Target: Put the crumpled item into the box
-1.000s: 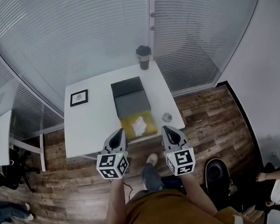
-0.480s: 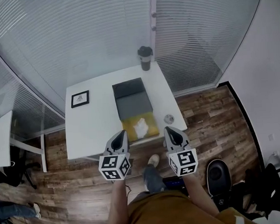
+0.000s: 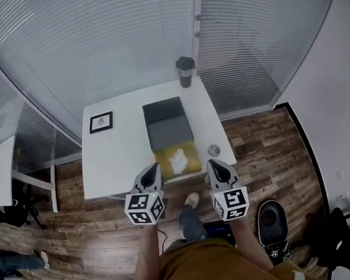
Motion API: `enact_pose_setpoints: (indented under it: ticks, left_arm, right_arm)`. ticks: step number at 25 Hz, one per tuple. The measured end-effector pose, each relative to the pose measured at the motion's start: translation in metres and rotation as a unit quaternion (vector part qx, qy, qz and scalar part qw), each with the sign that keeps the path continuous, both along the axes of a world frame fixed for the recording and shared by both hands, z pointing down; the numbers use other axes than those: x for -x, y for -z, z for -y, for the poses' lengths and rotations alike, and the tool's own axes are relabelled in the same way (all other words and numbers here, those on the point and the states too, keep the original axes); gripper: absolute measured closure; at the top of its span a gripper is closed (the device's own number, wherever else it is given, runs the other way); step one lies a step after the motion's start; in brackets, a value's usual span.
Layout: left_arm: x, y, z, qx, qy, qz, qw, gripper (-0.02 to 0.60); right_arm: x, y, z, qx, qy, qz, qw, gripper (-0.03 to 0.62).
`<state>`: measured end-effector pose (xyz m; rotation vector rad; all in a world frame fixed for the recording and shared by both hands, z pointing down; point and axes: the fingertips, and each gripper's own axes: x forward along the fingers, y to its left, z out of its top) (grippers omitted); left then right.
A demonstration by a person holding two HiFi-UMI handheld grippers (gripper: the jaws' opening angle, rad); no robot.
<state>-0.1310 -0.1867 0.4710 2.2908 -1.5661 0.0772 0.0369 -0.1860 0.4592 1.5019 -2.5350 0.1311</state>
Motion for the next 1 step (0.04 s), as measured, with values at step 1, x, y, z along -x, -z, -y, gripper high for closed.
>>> enact_pose_setpoints:
  ticks: [1]
  left_arm:
    - [0.0002,-0.0009,0.0013,0.0,-0.001,0.001,1.0,0.558]
  right_arm:
    - [0.0002,-0.0018,0.0012,0.002,0.0,-0.001,1.0,0.582]
